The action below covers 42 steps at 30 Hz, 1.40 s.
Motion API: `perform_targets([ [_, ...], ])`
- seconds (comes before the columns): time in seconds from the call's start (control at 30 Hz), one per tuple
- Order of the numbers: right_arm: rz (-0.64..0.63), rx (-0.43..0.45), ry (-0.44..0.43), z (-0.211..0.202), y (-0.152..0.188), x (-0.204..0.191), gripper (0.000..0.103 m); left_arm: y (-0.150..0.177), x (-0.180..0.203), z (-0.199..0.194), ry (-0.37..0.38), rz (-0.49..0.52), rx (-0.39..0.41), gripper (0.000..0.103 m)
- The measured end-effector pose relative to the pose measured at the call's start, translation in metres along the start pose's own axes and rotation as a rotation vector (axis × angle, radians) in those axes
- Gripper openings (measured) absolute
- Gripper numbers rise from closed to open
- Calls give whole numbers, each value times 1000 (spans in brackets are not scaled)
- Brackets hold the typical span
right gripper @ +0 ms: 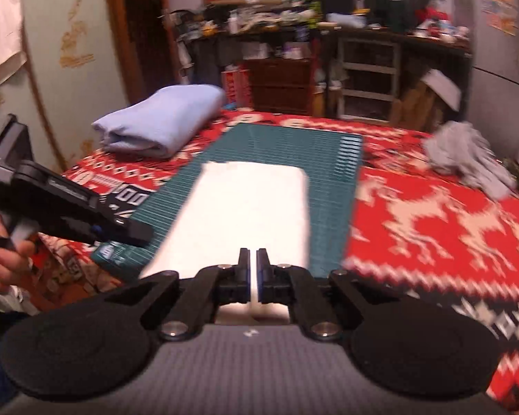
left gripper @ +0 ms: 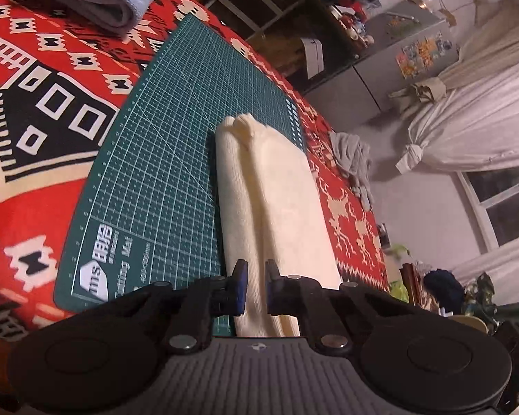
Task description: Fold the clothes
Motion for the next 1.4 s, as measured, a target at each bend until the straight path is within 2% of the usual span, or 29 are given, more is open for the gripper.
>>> perform_targets([
  [0.23, -104, -98, -61, 65, 3, -48, 4, 11, -8, 17, -23, -3, -33, 6],
  [0.4, -162, -130, -86, 72, 15, -69, 4, 18, -16, 11, 5, -28, -44, 5],
  [0.5, -114, -132, -98, 68, 8, -62, 4, 19, -26, 8, -38, -41, -39, 5],
  [0.57, -80, -139, -90, 71, 5, -55, 4, 19, -31, 8, -29, -64, -38, 4],
  [0.67, -41, -154, -92, 78, 7, -50, 4, 20, -27, 11, -15, -34, -56, 4],
  [0.77, -28, -157, -100, 81, 6, -48, 4, 26, -17, 20, 24, 3, -112, 4],
  [0.87, -11, -164, -113, 82, 6, -47, 5, 32, -9, 21, 16, 42, -154, 4],
  [1.07, -10, -165, -126, 81, 8, -49, 8, 66, -11, 20, 78, -45, -314, 3],
  [1.2, -28, -161, -130, 76, 5, -51, 8, 60, -11, 5, 91, -56, -241, 3],
  [1.4, -122, -107, -62, 77, -11, -53, 8, 14, -13, -12, 64, -34, -62, 3],
])
Point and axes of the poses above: each gripper's, at about its wrist camera, not at the fingertips, and z roughly the way its jaws point, x to its right, y to its underside, the point moved 7 cm from there along z, roughly the way its jaws point, and after that the axes turned 9 degrees about z, right-handed, at the moved point
